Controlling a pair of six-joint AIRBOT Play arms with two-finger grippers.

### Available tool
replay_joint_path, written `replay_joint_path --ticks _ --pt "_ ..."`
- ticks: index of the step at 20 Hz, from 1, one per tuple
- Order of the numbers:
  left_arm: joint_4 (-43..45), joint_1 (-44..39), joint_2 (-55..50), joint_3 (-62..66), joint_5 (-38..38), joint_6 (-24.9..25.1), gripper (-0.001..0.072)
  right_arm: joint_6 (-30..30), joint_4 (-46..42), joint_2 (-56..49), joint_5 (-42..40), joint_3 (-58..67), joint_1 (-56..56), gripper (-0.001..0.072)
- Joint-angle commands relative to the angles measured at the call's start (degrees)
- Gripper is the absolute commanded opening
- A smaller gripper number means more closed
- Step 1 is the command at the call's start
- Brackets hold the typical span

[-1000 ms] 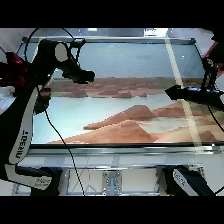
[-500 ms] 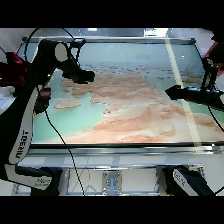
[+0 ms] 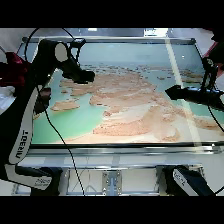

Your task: Fold the shirts.

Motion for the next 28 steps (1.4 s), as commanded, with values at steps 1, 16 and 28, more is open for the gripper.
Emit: replay_joint_path --ticks 1,16,28 --pt "0.0 0.0 0.0 0.0 0.0 0.0 0.0021 0.0 0.0 0.0 0.0 0.0 0.0 0.0554" --pt "7.6 0.1 -0.3 0.0 13.5 2.4 0.0025 0.0 0.8 0.0 -3.4 0.0 0.0 0.0554" --pt "39.3 34.4 -1.0 0.0 15.3 -10.7 0.0704 0.3 -0.8 0.0 -4.9 0.0 0.0 0.0554"
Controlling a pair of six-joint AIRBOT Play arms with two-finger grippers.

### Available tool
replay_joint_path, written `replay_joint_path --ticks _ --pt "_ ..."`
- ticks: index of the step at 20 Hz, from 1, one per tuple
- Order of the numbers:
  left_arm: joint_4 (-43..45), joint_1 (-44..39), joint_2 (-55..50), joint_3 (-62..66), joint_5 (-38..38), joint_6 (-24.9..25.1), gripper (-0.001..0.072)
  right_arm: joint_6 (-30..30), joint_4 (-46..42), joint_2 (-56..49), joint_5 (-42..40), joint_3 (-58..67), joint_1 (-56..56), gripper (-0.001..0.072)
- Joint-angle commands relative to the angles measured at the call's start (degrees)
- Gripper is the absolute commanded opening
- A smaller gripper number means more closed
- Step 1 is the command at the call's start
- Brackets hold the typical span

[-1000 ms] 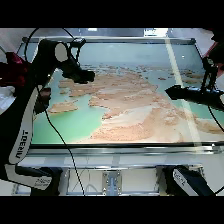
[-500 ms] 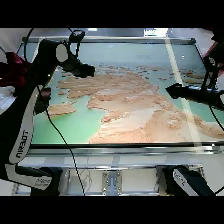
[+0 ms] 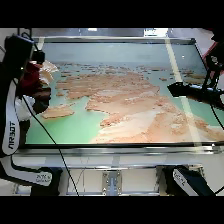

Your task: Fold the shirts.

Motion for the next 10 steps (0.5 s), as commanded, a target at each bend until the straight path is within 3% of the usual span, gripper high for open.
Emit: replay_joint_path --ticks 1,5,8,10 --pt "-6.1 15.3 -1.0 0.0 -0.2 -3.3 0.0704 1.3 -0.3 0.0 0.0 0.0 0.0 0.0553" --pt "-28.0 27.5 -4.7 0.0 -0.1 -2.6 0.0705 3.8 -0.3 0.0 0.0 0.0 0.0 0.0553" --pt "-29.9 31.3 -8.2 0.0 -0.1 -1.4 0.0706 6.2 -0.3 0.0 0.0 0.0 0.0 0.0553" --pt "-29.6 31.5 -10.1 0.0 0.8 2.3 0.0707 7.7 -0.3 0.0 0.0 0.0 0.0 0.0553"
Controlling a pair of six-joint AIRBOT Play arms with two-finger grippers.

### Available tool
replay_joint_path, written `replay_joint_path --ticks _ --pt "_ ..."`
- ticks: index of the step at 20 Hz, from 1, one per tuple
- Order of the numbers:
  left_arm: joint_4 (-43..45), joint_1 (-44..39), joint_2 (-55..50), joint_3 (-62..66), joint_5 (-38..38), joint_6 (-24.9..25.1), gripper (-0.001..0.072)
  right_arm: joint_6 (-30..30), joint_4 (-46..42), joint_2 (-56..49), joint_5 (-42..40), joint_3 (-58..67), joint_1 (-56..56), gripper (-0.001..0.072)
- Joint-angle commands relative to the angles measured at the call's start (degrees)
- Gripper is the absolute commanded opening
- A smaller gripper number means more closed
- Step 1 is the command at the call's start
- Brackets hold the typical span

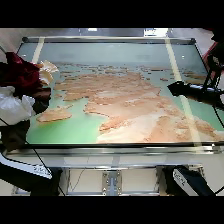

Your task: Fold the shirts.

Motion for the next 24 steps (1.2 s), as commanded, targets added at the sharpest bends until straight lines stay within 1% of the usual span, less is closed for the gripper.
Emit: replay_joint_path --ticks 1,5,8,10,11,12,13,14,16,18,20,22,24 --pt "-4.6 2.7 -3.4 0.0 1.3 4.6 0.0707 3.5 0.0 0.0 0.0 0.0 0.0 0.0553" --pt "-5.2 2.4 -6.1 0.0 4.1 5.1 0.0706 5.5 0.2 0.0 0.0 0.0 0.0 0.0553" --pt "-5.2 2.4 -7.5 0.0 5.0 5.1 0.0706 5.5 0.2 0.0 -0.1 0.0 0.0 0.0553" --pt "-5.2 2.4 -8.0 0.0 5.2 5.0 0.07 6.6 0.2 0.0 -0.6 0.0 0.0 0.0553" --pt "-5.2 2.4 -8.1 0.0 5.1 5.0 0.0639 6.7 0.2 0.0 -1.0 0.0 0.0 0.0553" --pt "-5.2 2.4 -8.2 0.0 5.0 5.1 0.0399 6.8 0.2 0.0 -1.3 0.0 0.0 0.0553" --pt "-5.2 2.4 -8.2 0.0 5.1 5.1 0.007 6.7 0.2 0.0 -1.6 0.0 0.0 0.0553" --pt "-5.3 2.4 -8.2 0.0 4.9 6.0 0.0015 6.8 0.2 0.0 -1.7 0.0 0.0 0.0553" --pt "-7.8 2.4 -8.1 0.2 3.1 9.9 0.0014 6.7 0.2 0.0 -1.8 0.0 0.0 0.0553" --pt "-13.4 2.4 -8.0 1.6 -0.3 12.2 0.0013 6.7 0.2 0.0 -2.3 0.0 0.0 0.0553" --pt "-22.9 2.0 -7.4 4.5 -3.1 14.5 0.0013 6.7 0.2 0.0 -2.8 0.0 0.0 0.0553" --pt "-34.7 0.6 -5.6 7.9 -4.6 17.5 0.0012 6.7 0.2 0.0 -3.0 0.0 0.0 0.0553" --pt "-46.5 -2.4 -2.7 11.0 -5.9 23.6 0.0012 6.7 0.2 0.0 -3.0 0.0 0.0 0.0553"
